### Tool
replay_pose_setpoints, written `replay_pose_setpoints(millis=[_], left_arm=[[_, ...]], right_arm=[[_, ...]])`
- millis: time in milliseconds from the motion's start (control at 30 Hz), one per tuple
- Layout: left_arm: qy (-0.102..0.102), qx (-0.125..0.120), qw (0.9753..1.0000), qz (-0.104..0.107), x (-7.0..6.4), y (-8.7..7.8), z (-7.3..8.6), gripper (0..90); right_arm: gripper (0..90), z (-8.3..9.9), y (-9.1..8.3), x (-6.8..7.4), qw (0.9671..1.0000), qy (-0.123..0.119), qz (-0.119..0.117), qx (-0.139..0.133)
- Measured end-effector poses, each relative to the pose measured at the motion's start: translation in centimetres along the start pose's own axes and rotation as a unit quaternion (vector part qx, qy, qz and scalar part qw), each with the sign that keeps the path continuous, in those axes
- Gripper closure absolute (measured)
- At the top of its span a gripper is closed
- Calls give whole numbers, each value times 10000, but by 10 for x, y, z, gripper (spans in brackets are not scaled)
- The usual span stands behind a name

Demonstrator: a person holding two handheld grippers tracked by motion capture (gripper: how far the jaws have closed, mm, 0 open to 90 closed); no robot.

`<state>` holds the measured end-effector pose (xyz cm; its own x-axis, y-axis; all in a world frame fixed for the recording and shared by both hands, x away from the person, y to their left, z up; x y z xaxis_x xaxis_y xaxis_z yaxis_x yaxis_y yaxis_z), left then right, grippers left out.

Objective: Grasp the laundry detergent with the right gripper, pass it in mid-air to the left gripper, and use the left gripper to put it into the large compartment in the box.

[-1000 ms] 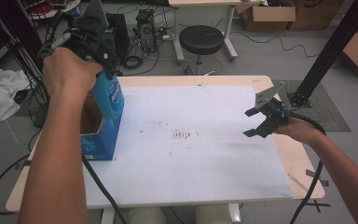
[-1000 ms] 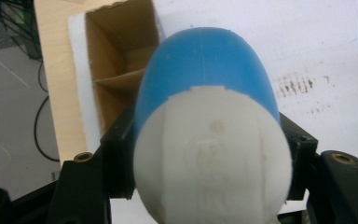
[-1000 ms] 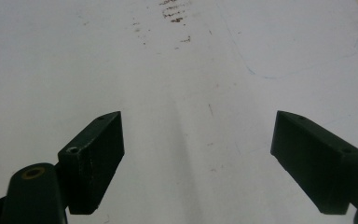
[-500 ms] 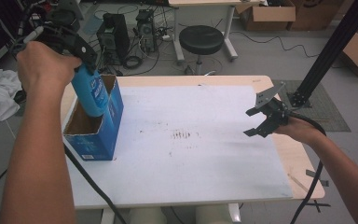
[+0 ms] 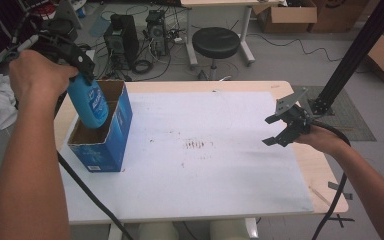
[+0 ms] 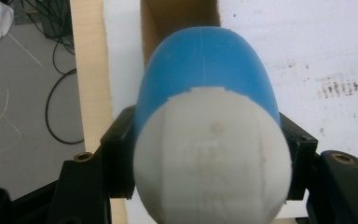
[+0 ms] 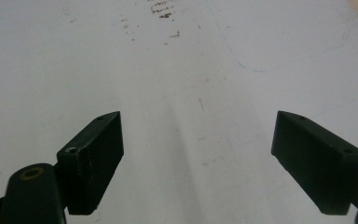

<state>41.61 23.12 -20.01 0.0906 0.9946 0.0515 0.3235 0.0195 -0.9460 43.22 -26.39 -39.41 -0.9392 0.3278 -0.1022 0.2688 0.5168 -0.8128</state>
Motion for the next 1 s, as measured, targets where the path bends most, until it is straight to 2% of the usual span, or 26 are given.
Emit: replay_pose_setpoints(millis=[400,800,1000], left_arm=[[83,119,9999,16,14,48,16,385],[218,232,9995,87,12,95,30,385],[250,377,9989,138,10,118,37,385]], right_arm=[[169,5,1,-1,9999,5,48,117],[169,9,-1,-4,9997,52,154,170],[171,10,0,-3,9997,72,156,179]])
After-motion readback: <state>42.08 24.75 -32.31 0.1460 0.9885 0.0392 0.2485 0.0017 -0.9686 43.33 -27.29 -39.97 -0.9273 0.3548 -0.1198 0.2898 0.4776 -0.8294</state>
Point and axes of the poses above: each handheld gripper's, and its own axes: y roughly forward along the jaws, z roughly out of its underside, x roughly to its left, the point moved 9 cm from there along y, roughly forward along the jaws, and after that the axes turned 3 degrees about z, right-handed, at the moved point
